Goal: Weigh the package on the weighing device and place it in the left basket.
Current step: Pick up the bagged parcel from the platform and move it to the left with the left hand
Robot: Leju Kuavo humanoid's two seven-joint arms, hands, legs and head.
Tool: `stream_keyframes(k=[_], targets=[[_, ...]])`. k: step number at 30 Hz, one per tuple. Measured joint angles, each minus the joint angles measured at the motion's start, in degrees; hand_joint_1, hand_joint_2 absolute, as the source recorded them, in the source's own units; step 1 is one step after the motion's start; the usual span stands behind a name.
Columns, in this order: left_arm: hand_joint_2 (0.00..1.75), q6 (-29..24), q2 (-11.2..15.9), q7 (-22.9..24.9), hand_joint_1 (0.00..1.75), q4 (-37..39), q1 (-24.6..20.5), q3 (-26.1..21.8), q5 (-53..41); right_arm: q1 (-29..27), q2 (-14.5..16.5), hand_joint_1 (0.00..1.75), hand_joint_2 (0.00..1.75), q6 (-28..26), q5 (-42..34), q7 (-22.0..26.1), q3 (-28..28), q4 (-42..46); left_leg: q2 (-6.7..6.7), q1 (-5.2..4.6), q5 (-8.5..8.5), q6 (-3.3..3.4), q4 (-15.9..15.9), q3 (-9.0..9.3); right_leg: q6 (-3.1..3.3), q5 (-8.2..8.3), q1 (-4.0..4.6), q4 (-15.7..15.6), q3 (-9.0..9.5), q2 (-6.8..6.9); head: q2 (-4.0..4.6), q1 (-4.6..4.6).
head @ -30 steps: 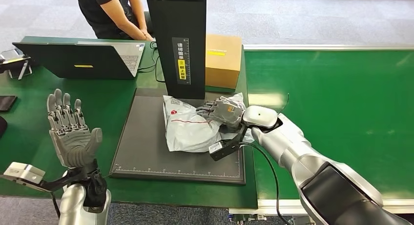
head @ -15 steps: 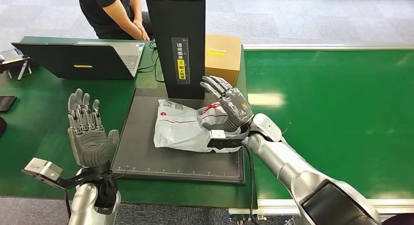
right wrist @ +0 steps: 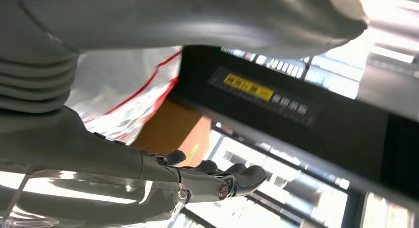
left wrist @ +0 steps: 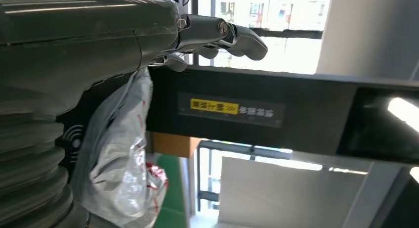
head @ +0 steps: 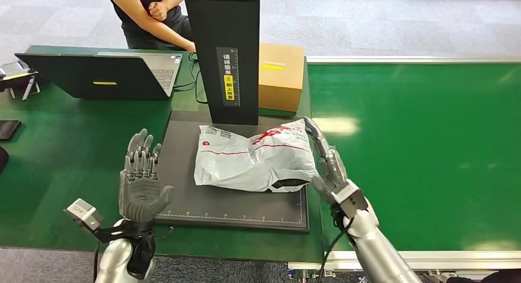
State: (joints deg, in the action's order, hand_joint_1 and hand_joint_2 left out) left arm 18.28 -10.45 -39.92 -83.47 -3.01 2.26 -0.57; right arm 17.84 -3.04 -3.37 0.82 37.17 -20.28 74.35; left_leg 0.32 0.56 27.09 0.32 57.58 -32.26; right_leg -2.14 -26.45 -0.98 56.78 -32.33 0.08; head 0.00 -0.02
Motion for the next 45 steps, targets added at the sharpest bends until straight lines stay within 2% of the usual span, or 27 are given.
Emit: stream_keyframes(k=[1, 5, 8, 12, 15, 17, 21, 25, 32, 38, 45], targets=[[1.75, 0.06, 0.15, 0.23, 0.00, 0.51, 0.02, 0.03, -0.86, -1.84, -0.04, 0.00, 1.75, 0.15, -0.06, 0.01, 2.08, 1.26, 0.00, 0.00, 0.00, 0.00, 0.00, 0.00, 0.00, 0.00, 0.00, 0.00, 0.00, 0.00, 0.00, 0.01], [1.75, -1.78, 0.57, 1.54, 0.00, 1.42, 0.63, 0.07, -7.74, -8.05, 0.56, 0.00, 1.75, 0.94, -1.52, -0.08, 10.84, 4.72, 0.01, 0.00, 0.01, 0.00, 0.00, 0.00, -0.01, -0.01, 0.00, -0.01, 0.01, 0.01, 0.00, 0.00], [1.75, -5.43, 0.87, 2.49, 0.00, 1.44, 1.34, 0.13, -15.57, -12.07, 2.03, 0.00, 1.75, 2.72, -2.49, -0.19, 17.50, 6.09, 0.01, 0.00, 0.01, 0.00, -0.01, -0.01, -0.01, -0.01, 0.00, -0.01, 0.00, 0.01, 0.00, 0.01], [1.75, -15.57, 1.48, 6.35, 0.00, 1.49, 1.50, 1.55, -31.52, -15.81, 4.01, 0.00, 1.75, 4.45, -1.69, -0.43, 23.50, 7.64, 0.00, 0.00, 0.01, 0.00, -0.02, 0.00, 0.00, -0.01, 0.01, 0.00, 0.00, 0.00, 0.00, 0.01], [1.75, -25.79, 1.85, 12.13, 0.00, 2.00, 1.05, 3.78, -46.27, -17.40, 5.42, 0.00, 1.75, 5.58, -0.97, -0.62, 26.08, 8.63, -0.02, 0.00, 0.01, -0.01, -0.02, 0.03, 0.00, -0.01, 0.00, 0.00, 0.00, -0.01, 0.00, 0.01], [1.75, -29.92, 1.92, 15.91, 0.00, 2.66, 0.38, 5.22, -53.02, -17.89, 6.28, 0.00, 1.75, 6.04, -0.46, -0.71, 27.14, 9.09, -0.02, 0.00, 0.00, -0.01, -0.02, 0.04, 0.00, -0.01, 0.00, 0.00, 0.01, -0.01, 0.00, 0.00], [1.75, -31.77, 1.92, 20.88, 0.00, 4.33, -1.29, 6.91, -58.43, -18.46, 7.83, 0.00, 1.75, 6.65, 0.41, -0.88, 28.58, 9.84, -0.02, 0.00, 0.00, -0.01, -0.02, 0.06, 0.00, 0.00, 0.00, 0.00, 0.03, -0.02, 0.00, 0.01], [1.75, -31.96, 1.85, 23.06, 0.00, 5.69, -2.71, 7.57, -60.43, -19.04, 8.96, 0.00, 1.75, 6.74, 0.72, -0.97, 29.53, 10.42, -0.02, 0.00, 0.00, -0.01, -0.02, 0.06, 0.00, 0.00, 0.00, 0.00, 0.02, -0.02, 0.00, 0.01], [1.75, -32.17, 1.46, 20.92, 0.00, 7.88, -5.23, 9.43, -60.30, -19.39, 10.16, 0.00, 1.75, 7.84, 1.27, -1.49, 30.41, 10.76, -0.03, 0.00, 0.00, -0.01, -0.02, 0.05, 0.00, -0.01, 0.00, 0.00, 0.02, -0.03, 0.00, 0.00], [1.75, -28.26, 1.58, 16.78, 0.00, 11.02, -7.18, 13.36, -61.81, -19.07, 10.45, 0.00, 1.75, 8.76, 1.84, -1.63, 30.47, 10.43, -0.03, 0.00, 0.00, -0.01, -0.02, 0.05, 0.00, 0.00, 0.00, 0.00, 0.03, -0.02, 0.00, 0.00], [1.75, -32.01, 1.78, 10.97, 0.00, 13.29, -8.48, 19.37, -60.27, -18.77, 10.47, 0.00, 1.75, 9.02, 2.02, -1.98, 30.47, 9.68, -0.04, 0.00, 0.00, -0.01, -0.02, 0.03, 0.00, -0.01, 0.00, 0.00, 0.04, -0.02, 0.00, 0.01]])
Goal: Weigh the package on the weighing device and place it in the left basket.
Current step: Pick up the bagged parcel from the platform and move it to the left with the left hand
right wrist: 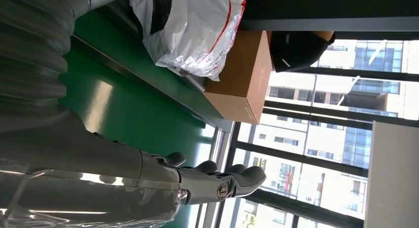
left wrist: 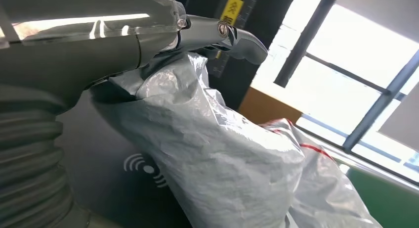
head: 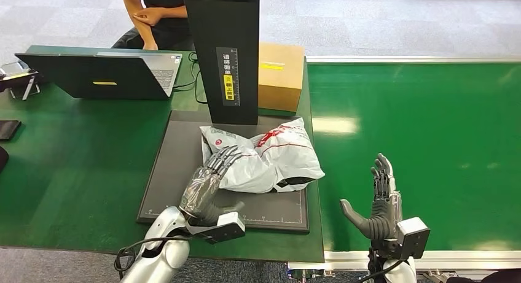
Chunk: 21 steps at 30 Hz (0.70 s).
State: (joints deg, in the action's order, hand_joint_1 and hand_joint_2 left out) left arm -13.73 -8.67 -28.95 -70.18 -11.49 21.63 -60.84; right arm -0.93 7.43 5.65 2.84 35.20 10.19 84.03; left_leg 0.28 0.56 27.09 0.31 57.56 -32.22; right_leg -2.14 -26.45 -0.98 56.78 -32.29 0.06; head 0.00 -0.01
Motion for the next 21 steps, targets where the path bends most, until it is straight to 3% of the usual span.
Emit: stream_keyframes(k=[2, 3, 6, 7, 21], targets=[[1.75, 0.14, 0.22, -0.47, 0.00, 0.01, 0.02, 1.16, 0.30, 0.06, 0.00, 0.00, 1.75, 0.05, -0.01, -0.07, 0.00, -0.12, 0.00, 0.00, 0.00, 0.00, 0.00, -0.01, 0.00, 0.00, 0.00, 0.00, 0.00, 0.00, 0.00, 0.00], [1.75, 0.34, 0.33, -0.68, 0.27, 0.03, 0.02, 1.55, 0.60, 0.08, 0.00, 0.00, 1.75, 0.05, -0.01, -0.11, 0.00, -0.17, 0.00, 0.00, 0.00, 0.00, 0.00, -0.01, 0.00, 0.00, 0.00, 0.00, 0.00, 0.00, 0.00, 0.00], [1.75, 1.31, 0.60, -0.89, 1.58, 0.34, 0.02, 2.17, 1.95, 0.15, 0.00, 0.00, 1.75, 0.05, -0.02, -0.20, 0.00, -0.34, 0.00, 0.00, 0.00, 0.00, -0.01, 0.00, 0.00, -0.01, 0.01, 0.00, 0.00, 0.00, 0.00, 0.01], [1.75, 1.50, 0.67, -0.89, 1.75, 0.54, 0.02, 2.20, 2.37, 0.17, 0.00, 0.00, 1.75, 0.05, -0.02, -0.21, 0.00, -0.40, 0.00, 0.00, 0.00, 0.00, -0.01, 0.00, 0.00, -0.01, 0.01, 0.00, 0.00, 0.00, 0.00, 0.00], [1.75, 0.85, 1.55, -0.96, 1.75, 1.77, 0.04, 1.92, 4.80, 0.14, 0.02, 0.00, 1.75, -0.01, -0.28, -0.87, 0.00, -0.49, 0.00, 0.00, 0.00, 0.00, 0.00, 0.00, 0.00, 0.00, 0.00, 0.01, 0.00, 0.00, 0.00, 0.00]])
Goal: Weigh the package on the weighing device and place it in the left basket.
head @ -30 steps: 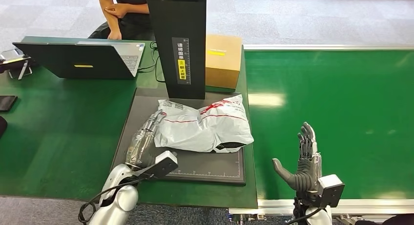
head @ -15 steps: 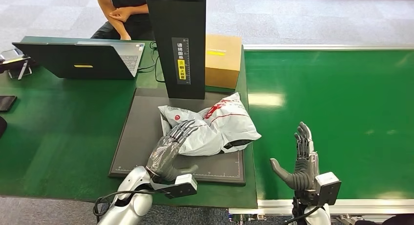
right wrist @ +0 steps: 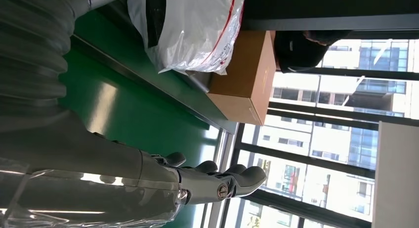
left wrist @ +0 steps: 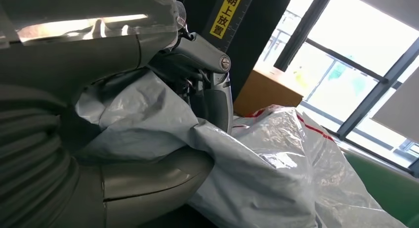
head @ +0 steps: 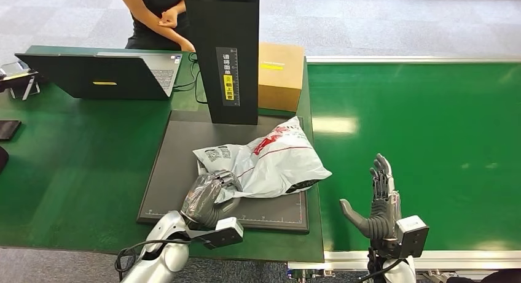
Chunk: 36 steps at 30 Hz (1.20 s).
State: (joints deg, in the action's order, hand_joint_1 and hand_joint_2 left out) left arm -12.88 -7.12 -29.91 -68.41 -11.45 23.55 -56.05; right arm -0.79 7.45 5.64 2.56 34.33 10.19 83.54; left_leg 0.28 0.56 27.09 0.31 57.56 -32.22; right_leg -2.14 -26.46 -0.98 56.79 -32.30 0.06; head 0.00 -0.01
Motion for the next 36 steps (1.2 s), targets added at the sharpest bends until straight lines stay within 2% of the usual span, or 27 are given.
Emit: stream_keyframes(k=[9, 16, 22, 29, 36], targets=[[1.75, -1.16, 0.50, 0.38, 1.75, -0.02, 0.27, -1.73, 1.21, 0.04, 0.00, 0.00, 1.75, -0.01, -0.04, -0.01, 0.17, 0.00, 0.00, 0.00, 0.00, 0.00, 0.00, 0.01, 0.00, 0.00, 0.00, 0.01, 0.00, 0.00, 0.00, 0.00], [1.75, -5.93, 2.23, 3.32, 1.75, -0.02, -0.33, -5.48, -3.45, 0.05, 0.04, 0.00, 1.75, 0.30, -0.04, -0.01, 0.56, 0.00, 0.00, 0.01, -0.01, -0.01, 0.00, 0.01, 0.00, 0.00, 0.02, 0.02, -0.01, -0.01, 0.00, -0.01], [1.75, -11.94, 5.45, 8.66, 1.75, 0.64, -3.97, -10.82, -14.14, 0.22, 0.04, 0.00, 1.75, 0.85, -0.18, 0.09, 1.02, -0.03, 0.00, 0.03, -0.03, -0.04, -0.01, 0.02, 0.01, 0.00, 0.04, 0.07, -0.01, -0.01, 0.00, 0.00], [1.75, -13.23, 10.44, 14.11, 1.75, 3.07, -8.62, -17.68, -20.77, 0.68, 0.04, 0.00, 1.75, 0.77, -0.90, 0.70, 1.31, -0.75, -0.08, 0.04, -0.04, -0.05, -0.01, 0.03, 0.02, 0.00, 0.04, 0.11, -0.04, -0.08, 0.00, 0.01], [1.75, -15.24, 15.99, 18.91, 1.75, 8.93, -10.47, -25.75, -22.87, 0.66, 0.04, 0.00, 1.75, 0.20, -1.38, 1.20, 2.30, -1.13, -0.12, 0.06, -0.04, -0.06, -0.02, 0.02, 0.08, -0.04, 0.06, 0.14, -0.08, -0.09, 0.00, 0.00]])
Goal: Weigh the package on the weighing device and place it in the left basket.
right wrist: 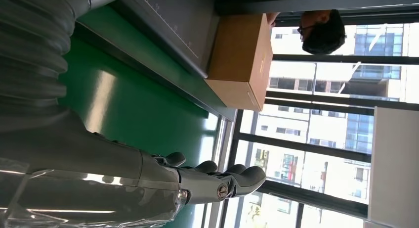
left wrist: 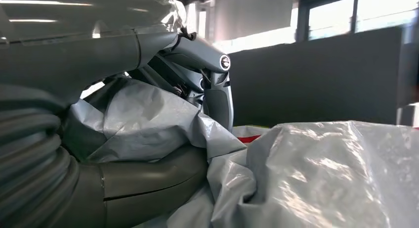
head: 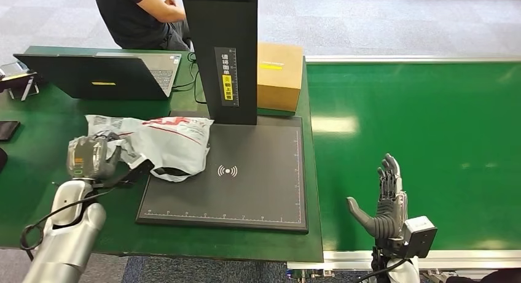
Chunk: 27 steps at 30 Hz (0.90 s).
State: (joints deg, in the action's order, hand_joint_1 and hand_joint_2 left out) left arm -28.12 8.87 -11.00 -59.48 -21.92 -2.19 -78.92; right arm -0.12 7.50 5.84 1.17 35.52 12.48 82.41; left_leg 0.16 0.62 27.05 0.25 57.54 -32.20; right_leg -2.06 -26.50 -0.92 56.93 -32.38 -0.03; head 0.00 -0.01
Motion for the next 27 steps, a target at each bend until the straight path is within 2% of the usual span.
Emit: stream_keyframes(k=[7, 11, 22, 27], targets=[[1.75, -1.26, 4.60, 3.94, 1.75, 7.78, -2.62, -10.22, 1.17, -0.13, 0.00, 0.00, 1.75, -0.92, -0.98, 0.10, 0.74, -0.05, -0.03, 0.01, 0.00, 0.00, 0.00, 0.00, 0.00, 0.00, 0.01, 0.01, -0.02, -0.02, 0.00, 0.01], [1.75, -2.39, 6.29, 4.49, 1.75, 10.89, -3.21, -14.15, 1.46, -0.21, 0.00, 0.00, 1.75, -1.18, -1.06, 0.13, 0.80, -0.05, -0.01, 0.01, 0.00, 0.00, 0.00, -0.01, 0.00, 0.00, 0.00, 0.00, -0.02, 0.00, 0.00, 0.01], [1.75, -2.80, 6.95, 4.59, 1.75, 13.67, -3.70, -16.35, 1.46, -0.23, 0.06, 0.00, 1.75, -1.19, -1.09, 0.13, 0.81, -0.05, -0.01, -0.01, 0.00, 0.00, 0.00, -0.03, 0.00, 0.00, -0.01, -0.01, -0.02, -0.01, 0.00, 0.00], [1.75, -4.60, 7.34, 7.65, 1.75, 14.79, -3.99, -17.86, 1.14, -0.31, 0.08, 0.00, 1.75, -1.92, -1.17, 0.13, 0.84, -0.05, -0.05, 0.01, 0.01, -0.01, 0.00, -0.03, 0.01, 0.00, 0.01, 0.01, -0.04, -0.07, 0.00, 0.01]])
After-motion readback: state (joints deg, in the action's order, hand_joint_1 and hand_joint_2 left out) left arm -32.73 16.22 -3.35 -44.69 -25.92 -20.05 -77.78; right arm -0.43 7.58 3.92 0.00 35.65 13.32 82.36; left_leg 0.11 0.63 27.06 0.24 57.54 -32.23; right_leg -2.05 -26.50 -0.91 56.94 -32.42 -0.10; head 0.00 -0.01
